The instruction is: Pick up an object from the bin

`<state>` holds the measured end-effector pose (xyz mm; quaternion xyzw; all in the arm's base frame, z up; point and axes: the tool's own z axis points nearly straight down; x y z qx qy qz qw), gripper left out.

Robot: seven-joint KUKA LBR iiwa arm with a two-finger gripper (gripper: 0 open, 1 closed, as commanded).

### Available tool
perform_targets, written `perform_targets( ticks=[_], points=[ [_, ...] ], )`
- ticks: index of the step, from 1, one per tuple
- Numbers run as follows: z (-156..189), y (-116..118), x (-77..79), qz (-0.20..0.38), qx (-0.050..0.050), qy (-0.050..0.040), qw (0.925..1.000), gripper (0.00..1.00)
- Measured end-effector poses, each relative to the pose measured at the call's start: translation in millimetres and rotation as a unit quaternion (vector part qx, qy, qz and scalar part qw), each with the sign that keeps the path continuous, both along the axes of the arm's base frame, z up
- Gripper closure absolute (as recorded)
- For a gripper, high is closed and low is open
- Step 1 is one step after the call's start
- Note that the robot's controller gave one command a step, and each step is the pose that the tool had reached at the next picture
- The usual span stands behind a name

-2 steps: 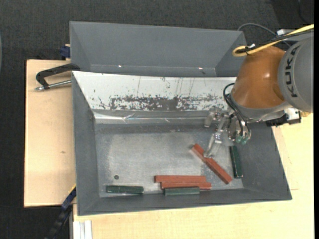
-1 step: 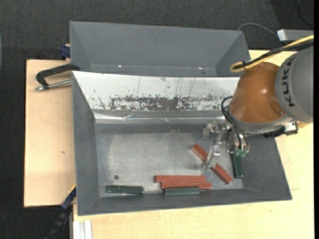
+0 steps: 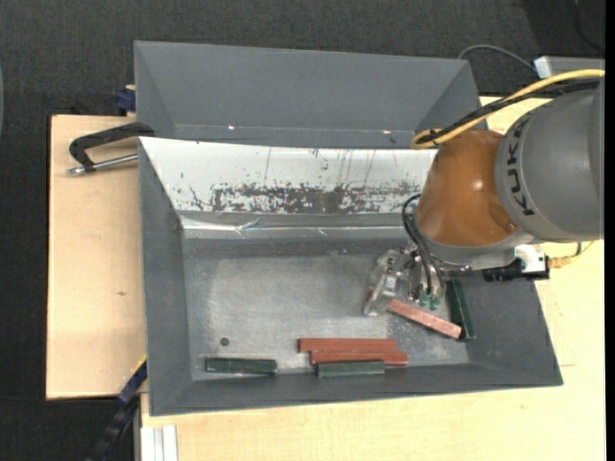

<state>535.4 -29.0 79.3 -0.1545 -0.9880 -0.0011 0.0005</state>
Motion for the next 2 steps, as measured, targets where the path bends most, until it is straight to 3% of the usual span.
perform_targets(
  ticks=[1,2],
  points=[
    [0,0,0.0,0.000,0.000,0.0000,1.0000,1.00],
    [51,-12,10.4,0.006,0.000,0.0002,1.0000,1.00]
  ],
)
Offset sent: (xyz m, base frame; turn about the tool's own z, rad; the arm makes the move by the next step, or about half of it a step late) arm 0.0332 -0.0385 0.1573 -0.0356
